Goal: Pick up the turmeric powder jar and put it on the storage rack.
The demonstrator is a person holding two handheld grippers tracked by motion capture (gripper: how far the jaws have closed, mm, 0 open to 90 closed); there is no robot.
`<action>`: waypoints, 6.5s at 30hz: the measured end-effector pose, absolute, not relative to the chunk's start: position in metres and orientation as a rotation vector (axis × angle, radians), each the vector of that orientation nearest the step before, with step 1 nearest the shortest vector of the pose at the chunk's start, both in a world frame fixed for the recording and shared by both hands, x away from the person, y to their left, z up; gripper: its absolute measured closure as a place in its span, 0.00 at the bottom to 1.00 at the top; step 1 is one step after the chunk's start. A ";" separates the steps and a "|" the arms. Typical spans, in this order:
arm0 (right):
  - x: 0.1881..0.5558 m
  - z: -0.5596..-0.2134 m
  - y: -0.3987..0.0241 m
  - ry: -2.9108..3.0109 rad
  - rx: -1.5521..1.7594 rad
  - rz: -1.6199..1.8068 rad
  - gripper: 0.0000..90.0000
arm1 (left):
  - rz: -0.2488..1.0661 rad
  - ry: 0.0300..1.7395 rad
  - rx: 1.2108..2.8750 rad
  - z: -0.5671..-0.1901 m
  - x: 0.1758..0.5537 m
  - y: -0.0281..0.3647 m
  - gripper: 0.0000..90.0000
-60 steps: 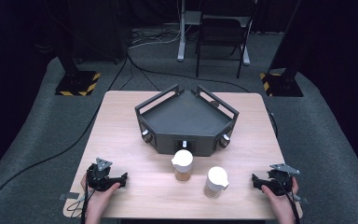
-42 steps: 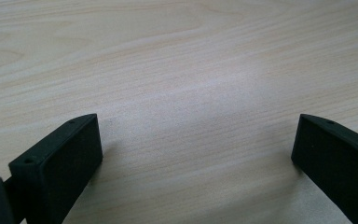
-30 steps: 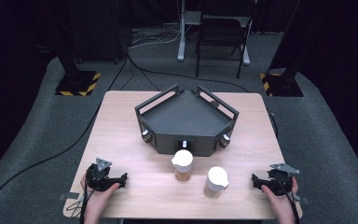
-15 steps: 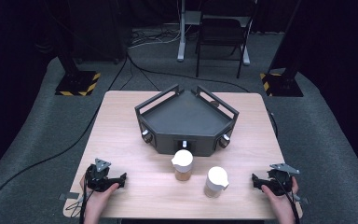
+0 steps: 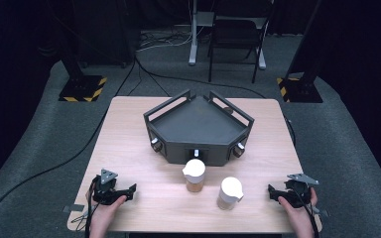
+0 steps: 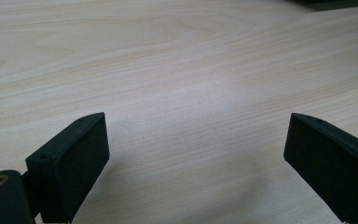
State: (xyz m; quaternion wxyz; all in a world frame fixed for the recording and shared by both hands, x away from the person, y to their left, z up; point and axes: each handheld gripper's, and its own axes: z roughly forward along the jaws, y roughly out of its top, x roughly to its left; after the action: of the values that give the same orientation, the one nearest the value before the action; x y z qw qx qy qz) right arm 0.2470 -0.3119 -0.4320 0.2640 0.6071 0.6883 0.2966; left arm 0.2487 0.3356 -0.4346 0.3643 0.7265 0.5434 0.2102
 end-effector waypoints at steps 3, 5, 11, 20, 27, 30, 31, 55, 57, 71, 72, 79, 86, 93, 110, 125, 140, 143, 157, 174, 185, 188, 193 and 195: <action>0.247 -0.432 -0.312 1.861 1.640 0.801 0.00 | 0.541 1.381 1.874 -0.432 0.247 0.334 0.08; 0.247 -0.432 -0.312 1.861 1.641 0.802 0.00 | 0.540 1.363 1.874 -0.429 0.246 0.333 0.08; 0.247 -0.432 -0.312 1.861 1.640 0.801 0.00 | 0.539 1.302 1.872 -0.422 0.241 0.328 0.08; 0.247 -0.432 -0.312 1.861 1.641 0.802 0.00 | 0.530 1.223 1.859 -0.410 0.234 0.321 0.08; 0.247 -0.432 -0.312 1.861 1.641 0.801 0.00 | 0.525 1.166 1.868 -0.401 0.231 0.312 0.08; 0.247 -0.432 -0.312 1.861 1.641 0.802 0.00 | 0.524 1.142 1.873 -0.398 0.231 0.307 0.08; 0.247 -0.432 -0.312 1.861 1.641 0.801 0.00 | 0.523 1.136 1.873 -0.397 0.232 0.305 0.08; 0.247 -0.432 -0.312 1.861 1.641 0.802 0.00 | 0.488 0.959 1.893 -0.372 0.241 0.264 0.08; 0.247 -0.432 -0.312 1.861 1.641 0.802 0.00 | 0.487 0.948 1.897 -0.371 0.243 0.259 0.08; 0.247 -0.432 -0.312 1.859 1.642 0.801 0.00 | 0.459 0.875 1.924 -0.368 0.254 0.231 0.08; 0.247 -0.432 -0.312 1.859 1.642 0.801 0.00 | 0.457 0.871 1.927 -0.368 0.255 0.229 0.08; 0.247 -0.432 -0.312 1.859 1.642 0.801 0.00 | 0.445 0.851 1.936 -0.369 0.261 0.218 0.08; 0.247 -0.432 -0.312 1.859 1.642 0.801 0.00 | 0.426 0.844 1.931 -0.373 0.268 0.210 0.08; 0.247 -0.432 -0.312 1.861 1.639 0.802 0.00 | 0.407 0.845 1.937 -0.378 0.277 0.201 0.09; 0.248 -0.432 -0.312 1.864 1.637 0.803 0.00 | 0.418 0.847 1.934 -0.395 0.287 0.175 0.12; 0.248 -0.432 -0.312 1.865 1.636 0.804 0.00 | 0.416 0.848 1.898 -0.409 0.293 0.174 0.32; 0.248 -0.432 -0.313 1.865 1.636 0.804 0.00 | 0.410 0.854 1.872 -0.407 0.288 0.180 0.33; 0.248 -0.432 -0.312 1.865 1.636 0.804 0.00 | 0.415 0.856 1.862 -0.403 0.287 0.184 0.33; 0.248 -0.432 -0.312 1.865 1.636 0.804 0.00 | 0.460 0.873 1.830 -0.376 0.280 0.197 0.34; 0.248 -0.432 -0.312 1.865 1.636 0.804 0.00 | 0.515 0.895 1.820 -0.341 0.282 0.205 0.34; 0.248 -0.432 -0.312 1.865 1.637 0.804 0.00 | 0.539 0.898 1.811 -0.315 0.288 0.210 0.34; 0.248 -0.432 -0.312 1.865 1.636 0.804 0.00 | 0.540 0.901 1.805 -0.309 0.290 0.210 0.34; 0.248 -0.432 -0.312 1.865 1.636 0.804 0.00 | 0.540 0.910 1.793 -0.302 0.294 0.211 0.34; 0.248 -0.432 -0.313 1.865 1.636 0.804 0.00 | 0.536 0.912 1.788 -0.299 0.296 0.212 0.34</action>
State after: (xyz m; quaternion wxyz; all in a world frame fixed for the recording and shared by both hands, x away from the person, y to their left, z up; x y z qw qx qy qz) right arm 0.2479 -0.3125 -0.4321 0.2638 0.6051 0.6899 0.2973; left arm 0.2961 0.2124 -0.2991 0.5072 0.7417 0.3784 0.2224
